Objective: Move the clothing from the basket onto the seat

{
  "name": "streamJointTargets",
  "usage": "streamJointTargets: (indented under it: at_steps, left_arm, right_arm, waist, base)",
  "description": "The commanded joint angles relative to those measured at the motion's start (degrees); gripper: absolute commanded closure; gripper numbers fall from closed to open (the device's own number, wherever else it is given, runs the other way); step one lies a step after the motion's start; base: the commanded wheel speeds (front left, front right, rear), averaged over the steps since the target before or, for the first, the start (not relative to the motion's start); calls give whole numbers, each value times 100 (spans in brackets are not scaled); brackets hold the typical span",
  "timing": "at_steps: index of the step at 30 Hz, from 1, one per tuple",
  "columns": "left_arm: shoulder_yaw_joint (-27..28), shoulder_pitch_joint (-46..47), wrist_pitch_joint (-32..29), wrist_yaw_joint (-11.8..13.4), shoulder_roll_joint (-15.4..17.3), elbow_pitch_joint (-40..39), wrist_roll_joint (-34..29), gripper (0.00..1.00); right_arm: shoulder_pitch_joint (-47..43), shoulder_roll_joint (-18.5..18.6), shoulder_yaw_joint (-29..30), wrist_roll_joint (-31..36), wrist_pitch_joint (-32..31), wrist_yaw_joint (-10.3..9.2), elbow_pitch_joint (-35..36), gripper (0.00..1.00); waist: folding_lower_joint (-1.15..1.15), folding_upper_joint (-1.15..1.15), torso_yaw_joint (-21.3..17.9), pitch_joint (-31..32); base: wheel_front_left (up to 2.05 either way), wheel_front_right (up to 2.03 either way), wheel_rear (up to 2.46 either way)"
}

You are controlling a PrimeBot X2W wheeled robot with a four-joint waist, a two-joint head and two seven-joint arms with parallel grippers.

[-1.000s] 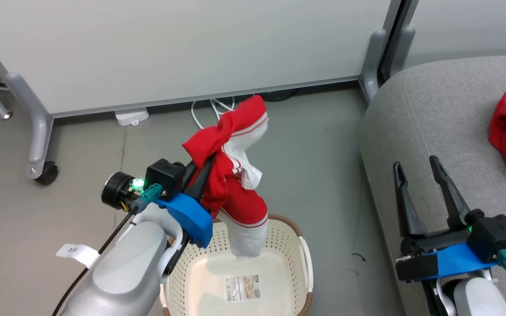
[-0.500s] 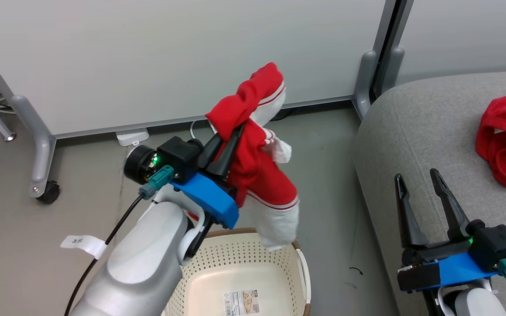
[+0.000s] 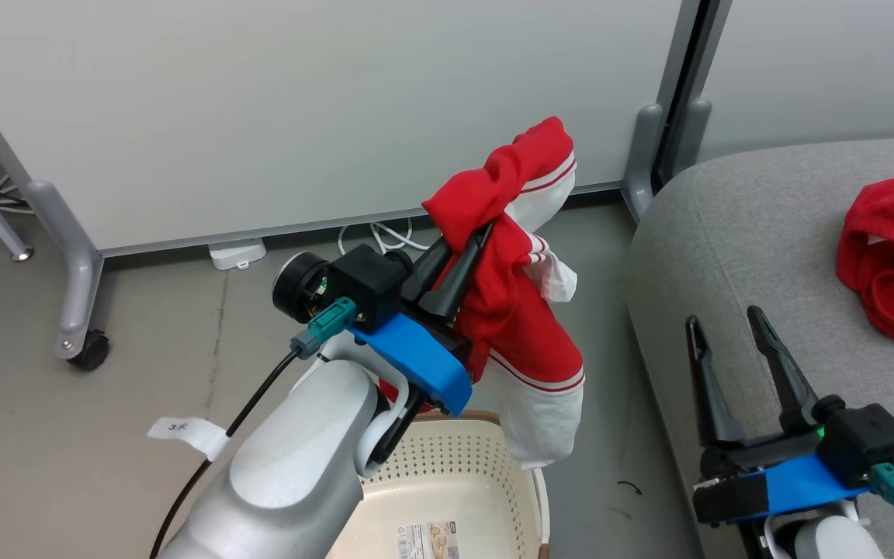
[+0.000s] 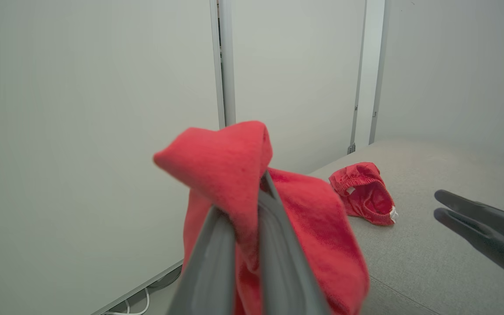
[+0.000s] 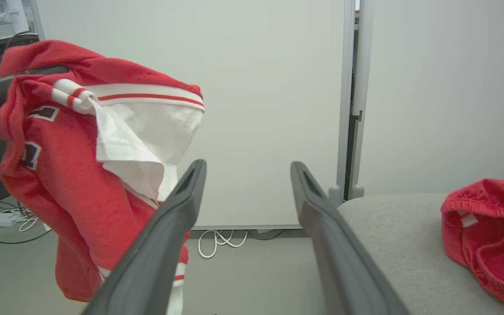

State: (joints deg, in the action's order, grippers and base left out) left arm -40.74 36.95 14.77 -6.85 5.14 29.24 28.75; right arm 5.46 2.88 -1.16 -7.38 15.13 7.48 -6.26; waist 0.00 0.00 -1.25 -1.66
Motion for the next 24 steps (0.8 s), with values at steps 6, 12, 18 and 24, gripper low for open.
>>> streamJointTargets:
  at_steps: [6, 12, 18, 24]
  left_arm:
    - [-51, 93, 3, -12, 33, -25, 3, 100]
    - [-90, 136, 7, 10, 75, -23, -37, 100]
    - [-169, 204, 13, 10, 32, -45, -60, 100]
    - [-289, 258, 20, 4, -35, -75, -86, 100]
  right_arm:
    - [160, 0, -439, 129, 3, 3, 165, 0]
    - [421, 0, -1356, 272, 3, 3, 143, 0]
    - [810, 12, -1973, 329, 3, 3, -206, 0]
    - [1246, 5, -2106, 560, 3, 3, -863, 0]
  waist:
    - [0, 0, 14, -25]
    - [0, 0, 47, -63]
    - [0, 0, 137, -135]
    - [0, 0, 241, -200]
  base:
    - [0, 0, 0]
    - [0, 0, 0]
    - [0, 0, 0]
    - [0, 0, 0]
